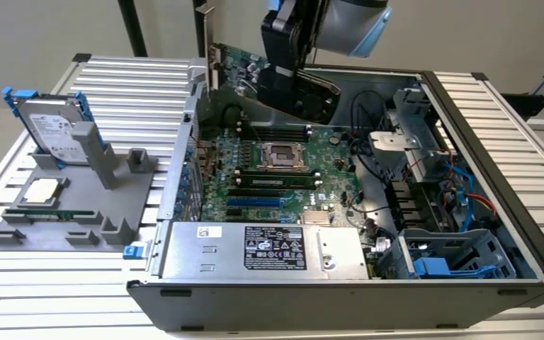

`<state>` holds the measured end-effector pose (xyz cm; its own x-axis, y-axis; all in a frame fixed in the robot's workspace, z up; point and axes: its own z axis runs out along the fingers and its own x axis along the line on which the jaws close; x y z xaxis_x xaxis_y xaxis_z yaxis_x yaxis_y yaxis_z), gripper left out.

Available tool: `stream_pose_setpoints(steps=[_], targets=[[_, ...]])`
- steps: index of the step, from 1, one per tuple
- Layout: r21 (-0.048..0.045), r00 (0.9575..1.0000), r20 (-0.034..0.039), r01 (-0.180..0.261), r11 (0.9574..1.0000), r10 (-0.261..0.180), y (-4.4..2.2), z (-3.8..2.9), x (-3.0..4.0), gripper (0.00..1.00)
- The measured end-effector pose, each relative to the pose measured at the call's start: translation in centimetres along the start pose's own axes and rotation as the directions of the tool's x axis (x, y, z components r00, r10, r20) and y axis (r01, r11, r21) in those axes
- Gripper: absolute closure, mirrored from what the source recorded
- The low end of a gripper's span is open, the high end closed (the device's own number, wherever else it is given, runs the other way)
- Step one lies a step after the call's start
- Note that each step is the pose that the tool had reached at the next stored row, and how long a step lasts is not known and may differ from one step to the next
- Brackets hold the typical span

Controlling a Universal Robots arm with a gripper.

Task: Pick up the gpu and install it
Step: 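Insert the gpu into the slot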

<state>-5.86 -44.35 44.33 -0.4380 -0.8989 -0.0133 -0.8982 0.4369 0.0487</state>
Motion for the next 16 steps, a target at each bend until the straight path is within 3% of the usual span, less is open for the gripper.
stream_pose_setpoints(steps=[8,16], targets=[[-0.0008,0.9986,-0.0024,0.052,0.9987,-0.052,0.0,0.01,0.0,1.0],[-0.0017,0.9946,-0.0049,0.104,0.9946,-0.104,0.0,0.0,0.0,1.0]])
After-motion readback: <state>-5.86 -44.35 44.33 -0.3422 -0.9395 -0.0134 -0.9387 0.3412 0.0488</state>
